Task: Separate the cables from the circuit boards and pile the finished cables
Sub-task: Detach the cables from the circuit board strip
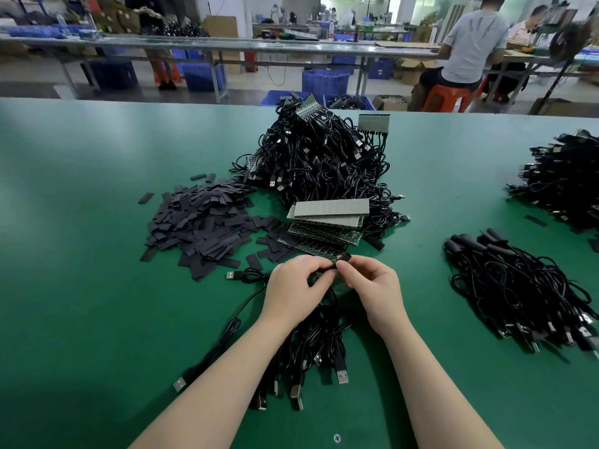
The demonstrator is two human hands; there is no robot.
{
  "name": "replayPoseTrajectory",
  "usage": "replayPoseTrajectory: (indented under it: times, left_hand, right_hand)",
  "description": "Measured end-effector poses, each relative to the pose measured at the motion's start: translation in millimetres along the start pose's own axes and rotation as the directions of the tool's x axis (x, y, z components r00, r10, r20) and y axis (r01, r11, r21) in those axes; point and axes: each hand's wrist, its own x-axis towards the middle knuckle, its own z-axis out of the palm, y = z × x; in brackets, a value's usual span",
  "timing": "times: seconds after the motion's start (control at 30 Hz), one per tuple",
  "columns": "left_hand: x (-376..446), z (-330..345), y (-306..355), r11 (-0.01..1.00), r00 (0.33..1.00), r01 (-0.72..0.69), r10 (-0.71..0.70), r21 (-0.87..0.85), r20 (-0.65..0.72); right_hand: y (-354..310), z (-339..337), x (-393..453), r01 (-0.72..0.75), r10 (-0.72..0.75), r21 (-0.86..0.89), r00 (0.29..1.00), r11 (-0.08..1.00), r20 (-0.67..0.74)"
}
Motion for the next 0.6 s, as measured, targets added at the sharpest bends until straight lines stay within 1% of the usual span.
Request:
replayPoseTrajectory:
  times: [0.17,0.33,0.4,0.53,0.6]
  left_hand:
    - [-0.6,-0.1,0.0,1.000,1.000,0.006,-0.006,-0.003,0.006]
    - [0.0,-1.3,-3.0,0.999,0.999,0.018,-0.019,0.030,0.038]
    - [0.3,-0.6,-3.6,0.999,0.998,0.037,-0.039,0.035,0.045]
    - [0.2,0.9,-4.4,0.994,0.993,0.106,-0.107,0.010,0.044]
    - [1.0,1.5,-5.6,0.995,0.995,0.091,-0.092,0.027,0.044]
  right_hand:
    - [2.0,0.1,1.0,0.001,-0.001,0.024,1.000,1.000,-0.009]
    - [2.4,-3.3,4.3,-0.033,0.057,0.215,0.993,0.976,-0.105]
    - [3.6,-3.6,5.3,-0.035,0.070,0.252,0.989,0.967,-0.131]
    - [6.3,-0.7,5.6,-0.030,0.057,0.198,0.989,0.980,-0.133]
    - [6.2,0.3,5.6,-0.026,0.052,0.188,0.990,0.982,-0.131]
